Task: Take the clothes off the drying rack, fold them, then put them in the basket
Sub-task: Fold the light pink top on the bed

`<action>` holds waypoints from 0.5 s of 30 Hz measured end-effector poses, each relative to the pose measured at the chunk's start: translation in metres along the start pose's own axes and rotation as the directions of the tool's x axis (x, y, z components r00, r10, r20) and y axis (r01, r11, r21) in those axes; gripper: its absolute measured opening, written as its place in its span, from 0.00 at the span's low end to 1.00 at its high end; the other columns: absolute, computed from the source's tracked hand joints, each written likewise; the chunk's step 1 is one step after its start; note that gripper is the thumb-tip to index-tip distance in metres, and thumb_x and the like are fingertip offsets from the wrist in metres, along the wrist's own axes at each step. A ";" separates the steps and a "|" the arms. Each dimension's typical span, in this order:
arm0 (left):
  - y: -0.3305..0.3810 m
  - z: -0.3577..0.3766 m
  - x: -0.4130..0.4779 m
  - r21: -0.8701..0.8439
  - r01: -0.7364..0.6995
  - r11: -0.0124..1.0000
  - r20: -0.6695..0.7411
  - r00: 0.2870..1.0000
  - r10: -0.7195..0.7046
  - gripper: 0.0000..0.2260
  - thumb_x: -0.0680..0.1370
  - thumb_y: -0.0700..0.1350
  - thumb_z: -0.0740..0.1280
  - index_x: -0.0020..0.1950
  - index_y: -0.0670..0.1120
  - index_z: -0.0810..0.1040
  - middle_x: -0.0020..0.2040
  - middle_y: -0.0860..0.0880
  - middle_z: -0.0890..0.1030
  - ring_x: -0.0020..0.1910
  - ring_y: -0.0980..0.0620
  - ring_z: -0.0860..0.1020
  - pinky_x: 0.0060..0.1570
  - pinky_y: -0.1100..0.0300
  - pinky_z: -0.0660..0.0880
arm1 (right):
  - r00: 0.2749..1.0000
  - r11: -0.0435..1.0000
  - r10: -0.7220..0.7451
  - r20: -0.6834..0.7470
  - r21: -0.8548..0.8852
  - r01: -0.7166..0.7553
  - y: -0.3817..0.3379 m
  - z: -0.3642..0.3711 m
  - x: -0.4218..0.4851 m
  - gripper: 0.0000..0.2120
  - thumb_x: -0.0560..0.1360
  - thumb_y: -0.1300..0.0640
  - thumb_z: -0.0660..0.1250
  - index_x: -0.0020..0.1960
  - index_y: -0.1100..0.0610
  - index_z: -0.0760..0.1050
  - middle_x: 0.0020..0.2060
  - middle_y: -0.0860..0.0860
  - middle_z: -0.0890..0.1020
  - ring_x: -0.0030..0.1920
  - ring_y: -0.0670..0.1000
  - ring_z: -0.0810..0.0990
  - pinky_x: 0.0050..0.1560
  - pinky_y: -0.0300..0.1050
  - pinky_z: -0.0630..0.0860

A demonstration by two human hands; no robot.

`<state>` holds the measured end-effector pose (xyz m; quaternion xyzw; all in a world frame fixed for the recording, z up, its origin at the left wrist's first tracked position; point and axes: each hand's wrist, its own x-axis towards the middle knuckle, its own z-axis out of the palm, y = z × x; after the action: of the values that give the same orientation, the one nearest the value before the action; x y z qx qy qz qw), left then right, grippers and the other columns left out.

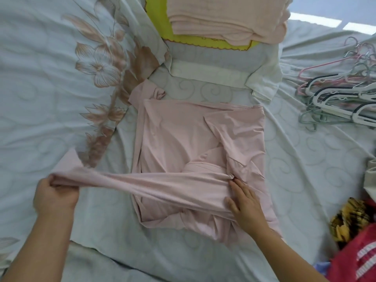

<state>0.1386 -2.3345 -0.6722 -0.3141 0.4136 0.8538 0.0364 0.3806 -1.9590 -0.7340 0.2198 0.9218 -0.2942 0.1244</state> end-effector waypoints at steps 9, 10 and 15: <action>0.012 -0.022 -0.037 -0.023 -0.016 1.000 0.128 0.992 0.018 0.21 0.45 0.42 0.75 0.36 0.49 0.81 0.39 0.55 0.83 0.45 0.57 0.81 0.58 0.57 0.69 | 0.995 0.965 -0.027 0.096 -0.257 0.051 -0.028 -0.010 0.000 0.29 0.68 0.45 0.55 0.62 0.60 0.76 0.62 0.57 0.77 0.59 0.58 0.79 0.61 0.46 0.71; 0.015 -0.019 -0.041 0.011 -0.004 1.000 0.160 0.987 0.002 0.22 0.45 0.43 0.76 0.37 0.50 0.80 0.40 0.56 0.83 0.45 0.57 0.81 0.55 0.58 0.73 | 0.995 0.959 -0.035 0.094 -0.277 0.060 -0.031 -0.011 -0.002 0.29 0.68 0.45 0.56 0.61 0.59 0.76 0.62 0.57 0.78 0.58 0.58 0.80 0.60 0.46 0.72; 0.034 0.042 -0.061 0.203 0.070 0.977 0.415 0.897 -0.151 0.18 0.80 0.42 0.58 0.68 0.36 0.69 0.66 0.37 0.73 0.68 0.43 0.69 0.71 0.50 0.61 | 0.997 0.996 -0.079 0.026 0.050 0.078 -0.051 -0.021 -0.002 0.21 0.74 0.59 0.66 0.67 0.55 0.70 0.71 0.54 0.65 0.71 0.56 0.63 0.68 0.44 0.60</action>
<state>0.1555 -2.3140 -0.5954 -0.1375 0.4536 0.8566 0.2038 0.3559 -1.9846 -0.6912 0.1824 0.9203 -0.3245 0.1201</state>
